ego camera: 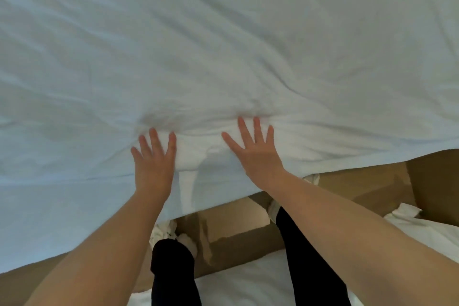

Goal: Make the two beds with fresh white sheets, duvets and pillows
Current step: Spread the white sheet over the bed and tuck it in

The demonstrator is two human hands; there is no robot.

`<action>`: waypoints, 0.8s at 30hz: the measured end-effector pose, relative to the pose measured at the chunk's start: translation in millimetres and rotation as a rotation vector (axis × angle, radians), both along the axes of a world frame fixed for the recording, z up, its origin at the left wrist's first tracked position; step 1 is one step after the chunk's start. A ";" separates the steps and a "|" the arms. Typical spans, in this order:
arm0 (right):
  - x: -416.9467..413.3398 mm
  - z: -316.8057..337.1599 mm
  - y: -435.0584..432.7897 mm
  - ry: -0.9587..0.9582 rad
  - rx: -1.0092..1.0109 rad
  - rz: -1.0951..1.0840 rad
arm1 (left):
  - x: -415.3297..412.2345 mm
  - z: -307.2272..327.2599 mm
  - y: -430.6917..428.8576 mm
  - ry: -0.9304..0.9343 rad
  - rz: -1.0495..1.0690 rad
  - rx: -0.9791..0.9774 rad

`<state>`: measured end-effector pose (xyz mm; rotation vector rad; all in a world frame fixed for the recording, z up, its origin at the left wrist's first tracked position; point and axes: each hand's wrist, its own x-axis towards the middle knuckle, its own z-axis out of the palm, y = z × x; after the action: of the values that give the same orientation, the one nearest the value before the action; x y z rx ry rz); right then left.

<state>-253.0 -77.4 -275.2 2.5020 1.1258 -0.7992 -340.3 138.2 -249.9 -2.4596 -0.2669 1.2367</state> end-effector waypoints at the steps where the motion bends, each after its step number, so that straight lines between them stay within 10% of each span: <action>1: -6.3 -7.5 10.4 -0.016 -0.016 -0.005 | -1.6 -5.7 10.8 -0.016 -0.009 -0.002; 6: -0.3 -19.5 49.3 -0.105 0.107 -0.069 | 6.1 -20.1 56.4 -0.179 -0.011 -0.235; 16: -17.2 49.2 45.1 0.400 -0.162 0.046 | -52.3 38.9 61.4 0.034 0.024 -0.603; 24: -44.7 37.0 55.9 0.381 -0.298 0.036 | -101.6 6.3 51.8 0.020 0.181 -0.607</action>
<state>-297.8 -21.6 -238.2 2.1321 1.0631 -1.3643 -441.9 190.0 -243.5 -2.9775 -0.1191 1.6059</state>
